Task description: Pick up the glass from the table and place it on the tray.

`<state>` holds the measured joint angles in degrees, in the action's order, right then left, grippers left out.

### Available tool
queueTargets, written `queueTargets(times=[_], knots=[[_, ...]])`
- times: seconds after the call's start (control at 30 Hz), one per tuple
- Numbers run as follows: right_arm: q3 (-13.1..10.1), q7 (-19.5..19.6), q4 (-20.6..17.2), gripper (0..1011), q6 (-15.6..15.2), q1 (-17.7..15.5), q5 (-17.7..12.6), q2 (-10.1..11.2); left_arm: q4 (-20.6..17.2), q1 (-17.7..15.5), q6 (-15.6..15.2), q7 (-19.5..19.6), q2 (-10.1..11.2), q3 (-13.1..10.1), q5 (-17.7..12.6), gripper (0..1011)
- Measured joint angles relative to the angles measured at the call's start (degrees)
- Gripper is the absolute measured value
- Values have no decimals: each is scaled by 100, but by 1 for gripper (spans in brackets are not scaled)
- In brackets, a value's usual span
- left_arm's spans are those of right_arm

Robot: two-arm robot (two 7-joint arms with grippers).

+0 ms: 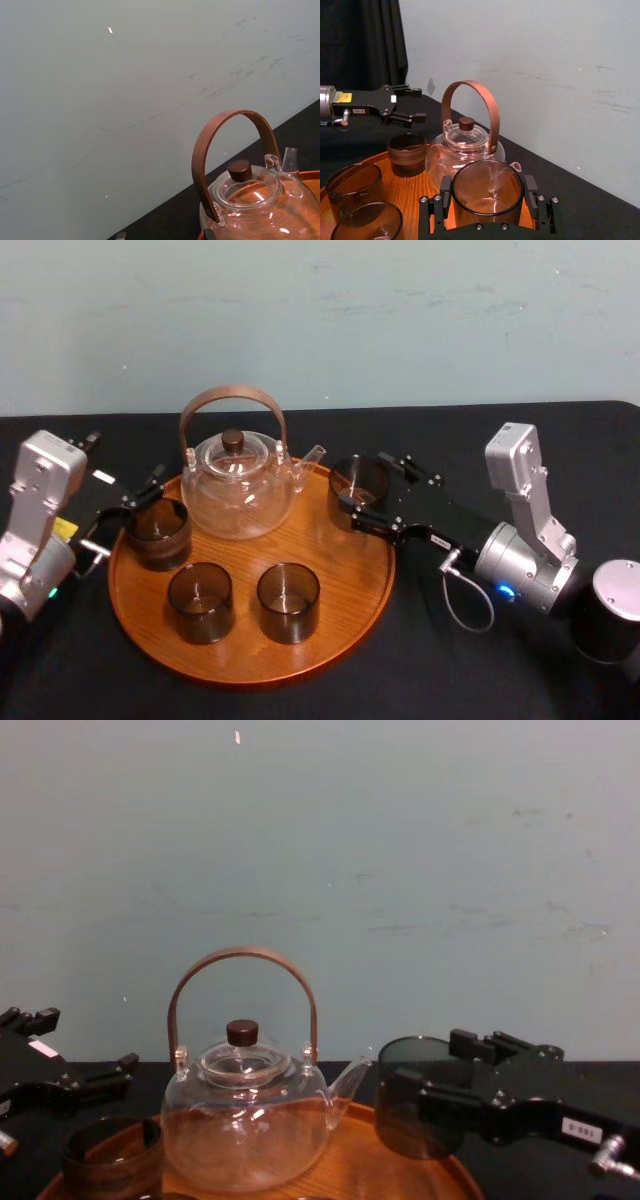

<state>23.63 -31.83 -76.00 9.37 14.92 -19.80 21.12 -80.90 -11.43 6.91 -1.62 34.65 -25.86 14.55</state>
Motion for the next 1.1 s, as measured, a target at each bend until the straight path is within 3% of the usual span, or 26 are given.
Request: queueTargets(times=[0.7, 1.1], knots=[[88, -43, 573, 885, 117, 193, -26, -128, 0, 0, 0, 0, 0, 0, 0, 1001], [180, -154, 678, 885, 166, 249, -24, -196, 0, 0, 0, 0, 0, 0, 0, 1001]])
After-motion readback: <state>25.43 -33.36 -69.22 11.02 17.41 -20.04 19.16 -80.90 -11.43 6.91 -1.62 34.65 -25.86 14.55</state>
